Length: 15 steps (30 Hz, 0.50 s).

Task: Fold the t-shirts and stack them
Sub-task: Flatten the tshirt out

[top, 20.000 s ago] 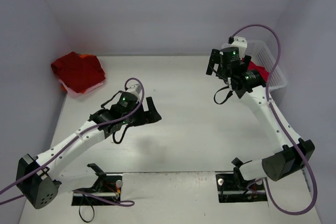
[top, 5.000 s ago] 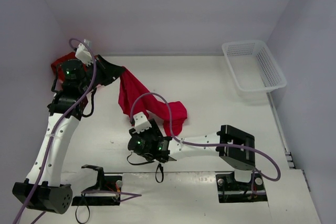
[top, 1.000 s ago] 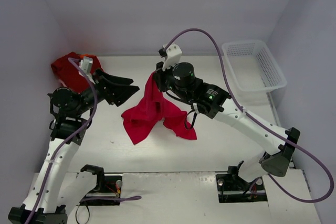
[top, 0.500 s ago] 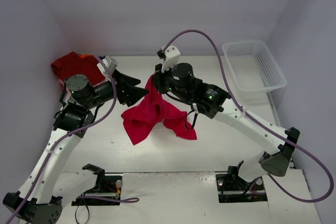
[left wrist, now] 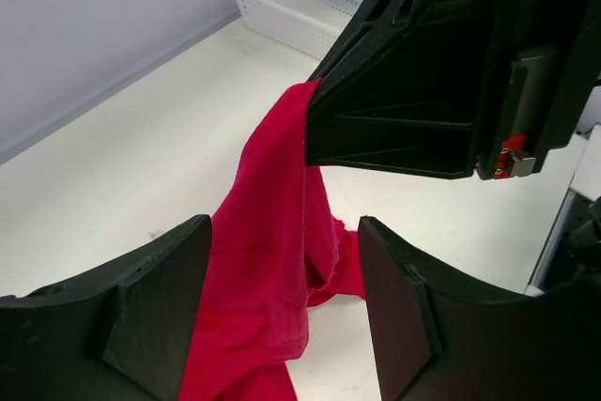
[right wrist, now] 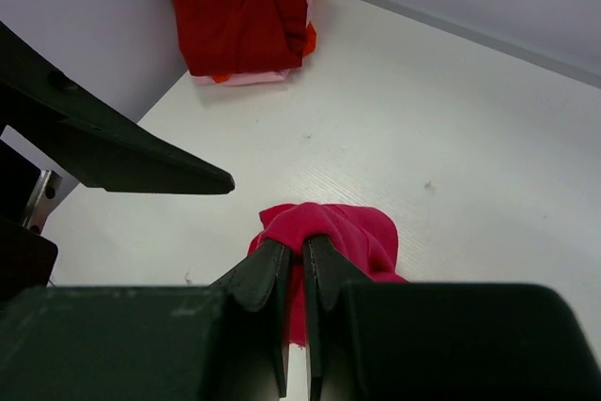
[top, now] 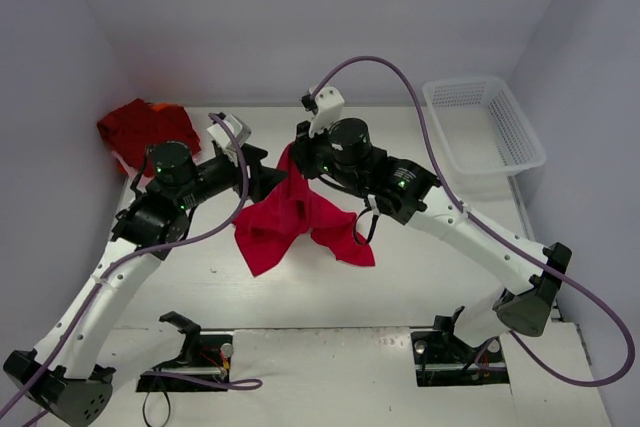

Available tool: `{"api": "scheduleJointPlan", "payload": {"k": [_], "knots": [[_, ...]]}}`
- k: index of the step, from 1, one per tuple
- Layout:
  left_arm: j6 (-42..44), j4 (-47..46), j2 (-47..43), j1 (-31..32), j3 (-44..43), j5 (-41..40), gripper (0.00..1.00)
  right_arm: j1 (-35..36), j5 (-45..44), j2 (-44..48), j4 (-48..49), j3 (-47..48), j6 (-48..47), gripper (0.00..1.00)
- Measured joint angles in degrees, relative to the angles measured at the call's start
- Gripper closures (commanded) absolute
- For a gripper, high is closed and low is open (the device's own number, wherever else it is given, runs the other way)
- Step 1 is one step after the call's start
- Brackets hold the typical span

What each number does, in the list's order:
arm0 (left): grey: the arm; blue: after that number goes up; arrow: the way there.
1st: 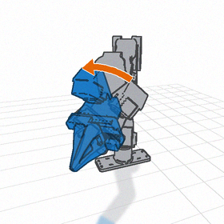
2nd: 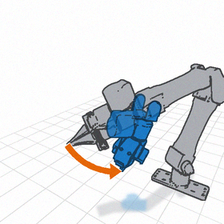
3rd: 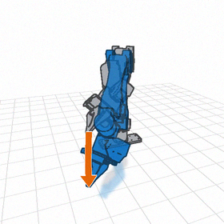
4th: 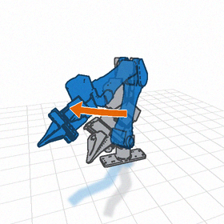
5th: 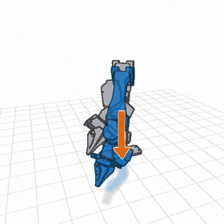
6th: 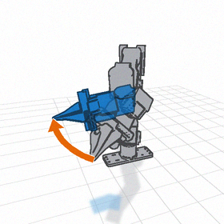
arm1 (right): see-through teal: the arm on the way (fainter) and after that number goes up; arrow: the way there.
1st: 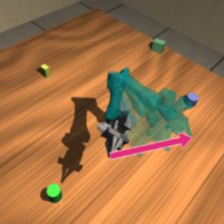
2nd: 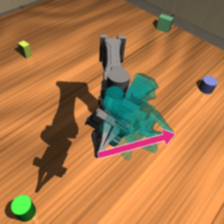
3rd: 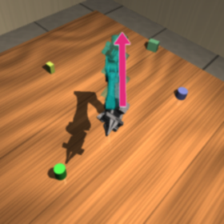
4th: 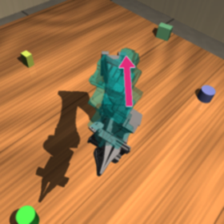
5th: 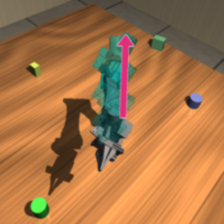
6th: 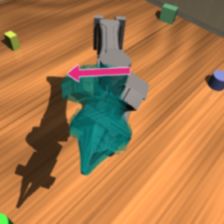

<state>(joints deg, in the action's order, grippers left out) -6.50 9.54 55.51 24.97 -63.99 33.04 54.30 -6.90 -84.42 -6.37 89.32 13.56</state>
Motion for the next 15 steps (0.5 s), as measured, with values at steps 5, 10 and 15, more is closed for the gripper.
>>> {"api": "scheduleJointPlan", "payload": {"k": [5,10,15], "knots": [[2.95,0.98,1.49,1.40,-0.46,-2.54,0.44,0.00,0.55,0.00,-0.39,0.00,0.15,1.00],[4.33,1.05,3.52,1.95,-0.83,-4.13,0.45,0.00,0.74,0.00,-0.42,-0.02,0.33,1.00],[4.87,0.98,4.66,2.71,-1.84,-5.09,0.50,-0.02,0.76,0.00,-0.46,-0.09,0.33,1.00]]}}
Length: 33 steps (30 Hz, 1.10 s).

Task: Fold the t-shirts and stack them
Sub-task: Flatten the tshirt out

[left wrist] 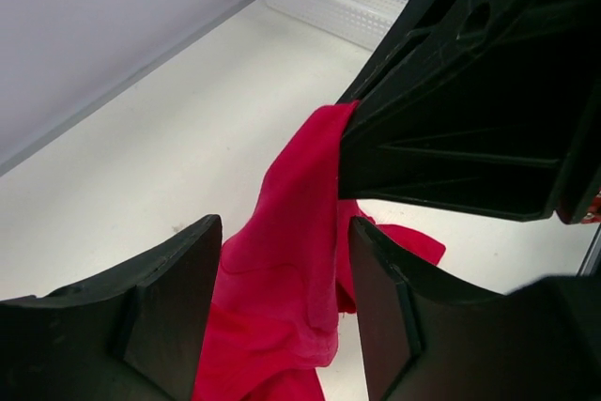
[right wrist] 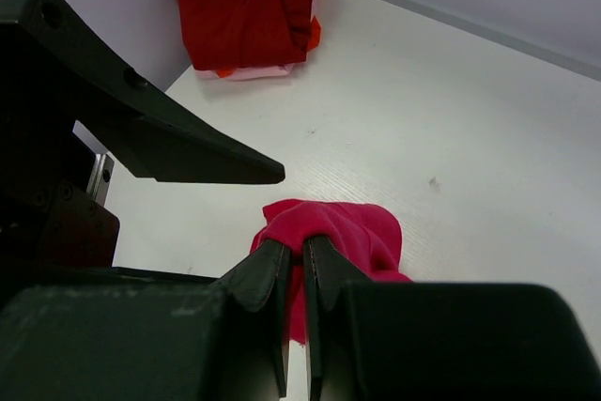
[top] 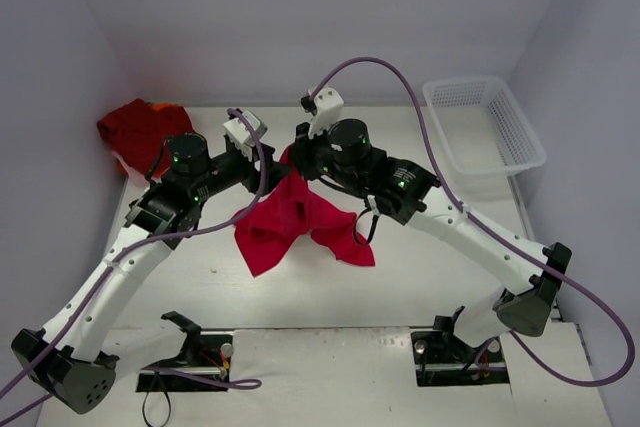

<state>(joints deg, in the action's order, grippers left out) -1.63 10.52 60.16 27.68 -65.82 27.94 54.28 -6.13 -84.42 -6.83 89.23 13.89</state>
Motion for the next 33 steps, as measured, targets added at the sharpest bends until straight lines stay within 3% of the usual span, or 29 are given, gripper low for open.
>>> {"api": "scheduleJointPlan", "payload": {"k": [9,16,22,26,33], "knots": [[0.42,-0.48,0.55,0.94,-0.63,-1.03,0.56,-0.70,0.42,0.00,-0.31,-0.74,0.02,1.00],[1.62,-1.07,1.16,1.25,-0.66,-1.09,0.66,-0.74,0.83,0.00,-0.28,-0.74,0.17,1.00],[1.75,-1.44,1.33,1.42,-0.66,-1.25,0.82,-0.74,1.07,0.00,-0.26,-0.74,0.42,1.00],[1.90,-1.73,1.33,1.46,-0.66,-1.49,1.00,-0.98,1.11,0.00,-0.26,-0.74,0.68,1.00],[2.19,-1.81,1.11,1.51,-0.66,-2.89,1.00,-1.05,2.03,0.00,-0.26,-0.74,1.05,1.00]]}}
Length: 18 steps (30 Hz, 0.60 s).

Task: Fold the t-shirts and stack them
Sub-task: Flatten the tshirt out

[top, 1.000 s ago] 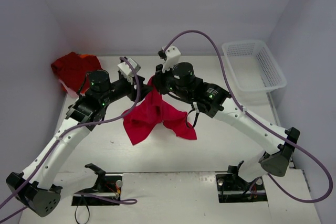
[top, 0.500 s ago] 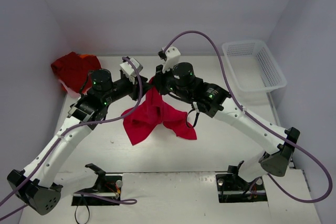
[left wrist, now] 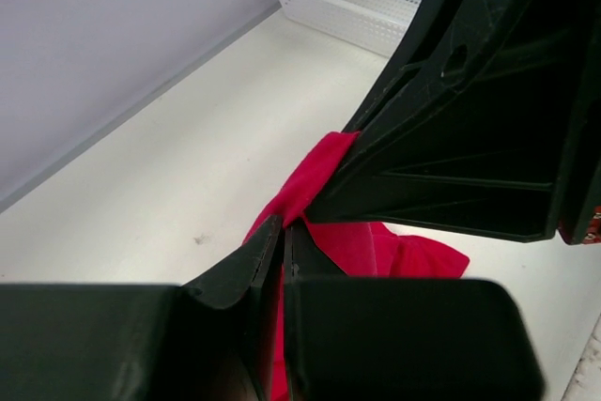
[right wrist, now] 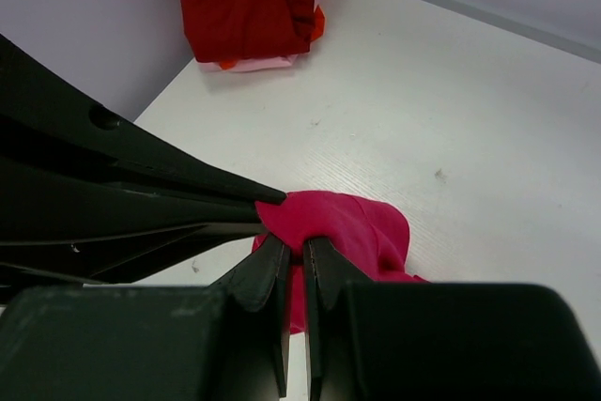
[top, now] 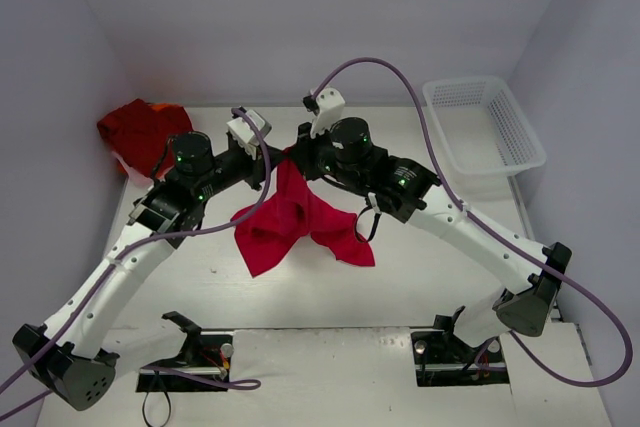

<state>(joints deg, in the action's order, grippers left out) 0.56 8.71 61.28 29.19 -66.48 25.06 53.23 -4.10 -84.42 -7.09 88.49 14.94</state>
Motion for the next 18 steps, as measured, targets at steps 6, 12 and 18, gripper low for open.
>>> {"api": "scheduleJointPlan", "payload": {"k": [6,12,18], "knots": [[1.03,0.07,-1.22,0.00,0.02,-1.36,1.00,0.00,0.55,0.00,-0.07,-0.13,0.35,0.63],[2.29,0.09,-2.27,0.00,0.02,-2.75,1.00,0.00,0.94,0.02,-0.04,-0.61,-0.22,0.06],[3.04,0.33,-2.67,0.00,0.09,-5.14,1.00,-0.07,0.90,1.18,-0.87,-3.52,-0.46,0.18]]}}
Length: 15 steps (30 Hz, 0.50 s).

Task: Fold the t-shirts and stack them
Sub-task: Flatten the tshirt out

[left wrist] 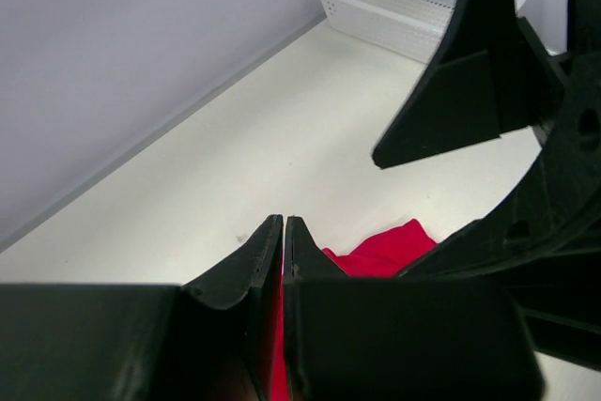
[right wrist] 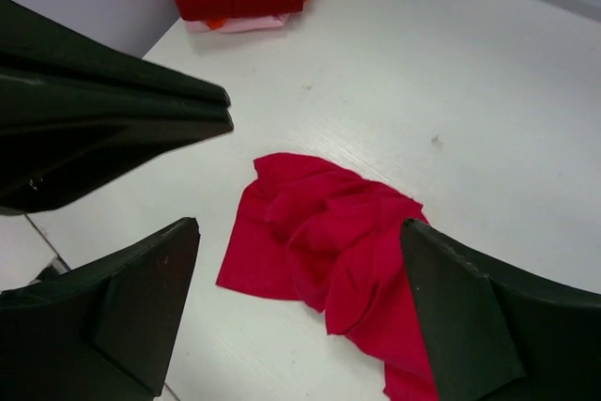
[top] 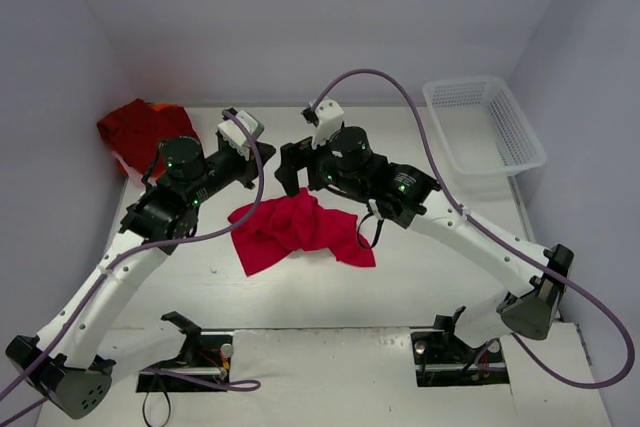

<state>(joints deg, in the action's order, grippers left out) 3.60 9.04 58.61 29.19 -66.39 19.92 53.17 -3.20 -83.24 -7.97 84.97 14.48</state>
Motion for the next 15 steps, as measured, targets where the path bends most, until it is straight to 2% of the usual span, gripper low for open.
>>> {"api": "scheduleJointPlan", "payload": {"k": [1,3,8,9,10,13,15], "knots": [[0.13,-0.02,-0.04,0.00,0.09,-0.26,1.00,-0.09,-0.07,0.50,-0.17,-0.81,0.17,0.22],[0.28,0.02,-0.07,0.00,0.28,-0.57,1.00,-0.31,-0.20,1.49,-0.68,-2.01,0.39,0.22],[0.20,0.24,0.55,0.00,0.33,-0.66,0.99,-0.74,0.00,2.60,-1.29,-2.40,0.57,0.15],[0.00,0.22,0.87,0.00,0.33,-0.68,0.73,-0.74,0.09,2.64,-1.29,-2.54,0.72,0.15],[0.00,0.20,1.40,0.00,0.33,-0.72,0.61,-0.74,0.15,2.64,-1.16,-2.91,0.98,0.14],[-2.69,-0.76,4.39,-0.50,0.35,-0.09,0.51,-0.74,0.07,2.64,0.22,-6.05,3.19,0.15],[-5.42,-1.86,7.67,-1.90,0.33,2.23,0.49,-0.74,0.17,2.78,1.77,-10.51,4.94,0.16]]}}
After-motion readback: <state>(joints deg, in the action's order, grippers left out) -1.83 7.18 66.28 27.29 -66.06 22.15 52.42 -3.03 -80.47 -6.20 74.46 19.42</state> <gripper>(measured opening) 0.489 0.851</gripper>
